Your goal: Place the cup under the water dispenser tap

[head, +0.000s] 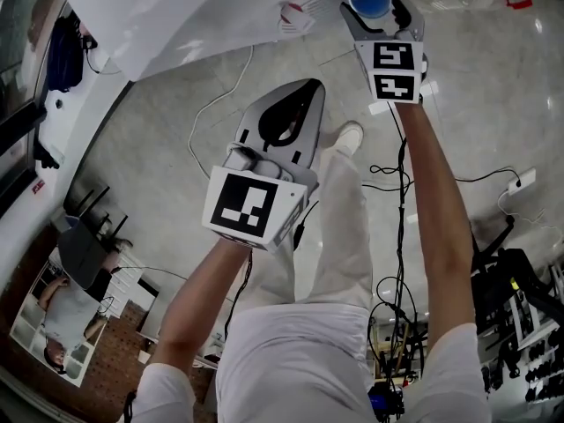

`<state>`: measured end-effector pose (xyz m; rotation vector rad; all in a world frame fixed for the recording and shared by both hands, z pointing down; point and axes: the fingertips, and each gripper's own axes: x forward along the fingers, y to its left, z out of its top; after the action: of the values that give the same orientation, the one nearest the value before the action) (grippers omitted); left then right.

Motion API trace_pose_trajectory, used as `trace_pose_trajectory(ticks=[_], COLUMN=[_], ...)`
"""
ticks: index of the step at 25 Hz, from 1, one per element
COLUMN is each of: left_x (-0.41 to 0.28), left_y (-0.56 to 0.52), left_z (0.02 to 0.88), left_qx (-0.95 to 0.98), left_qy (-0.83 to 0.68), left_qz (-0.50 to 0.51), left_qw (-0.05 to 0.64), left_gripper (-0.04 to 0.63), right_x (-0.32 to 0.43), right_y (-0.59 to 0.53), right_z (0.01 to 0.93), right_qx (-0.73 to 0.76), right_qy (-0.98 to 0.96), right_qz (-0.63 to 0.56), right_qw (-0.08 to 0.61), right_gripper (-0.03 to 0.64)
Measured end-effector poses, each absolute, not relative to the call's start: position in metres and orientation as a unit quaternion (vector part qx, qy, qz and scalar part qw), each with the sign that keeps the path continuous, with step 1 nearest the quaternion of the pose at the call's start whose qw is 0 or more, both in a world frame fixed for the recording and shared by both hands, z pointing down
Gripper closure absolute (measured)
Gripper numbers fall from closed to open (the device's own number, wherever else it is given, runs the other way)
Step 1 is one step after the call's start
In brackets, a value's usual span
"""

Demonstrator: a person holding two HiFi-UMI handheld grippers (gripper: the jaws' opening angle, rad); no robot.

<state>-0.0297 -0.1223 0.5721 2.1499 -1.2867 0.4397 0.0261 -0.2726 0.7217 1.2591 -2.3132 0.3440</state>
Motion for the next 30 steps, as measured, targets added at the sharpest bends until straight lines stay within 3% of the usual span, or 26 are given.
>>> trace_pose_trajectory(ticks=[20, 30], left_x=[-0.032, -0.033], left_y=[-0.115, -0.112], left_z=[0.575, 0.569], left_qx=[0.808, 0.812], left_qy=[-0.471, -0.471], left_qz=[0.179, 0.179], left_qw=[0.306, 0.296], left_gripper=[0.589, 0.588], right_x=[0.014, 0.016], right_y=[-0.285, -0.282], right_z=[0.745, 0.737], right_qx=[0.443, 0.452], right_qy=[-0.845, -0.845], right_qz=[0.128, 0.133], right_qw=[0.269, 0.252], right_gripper=[0.244, 0.211])
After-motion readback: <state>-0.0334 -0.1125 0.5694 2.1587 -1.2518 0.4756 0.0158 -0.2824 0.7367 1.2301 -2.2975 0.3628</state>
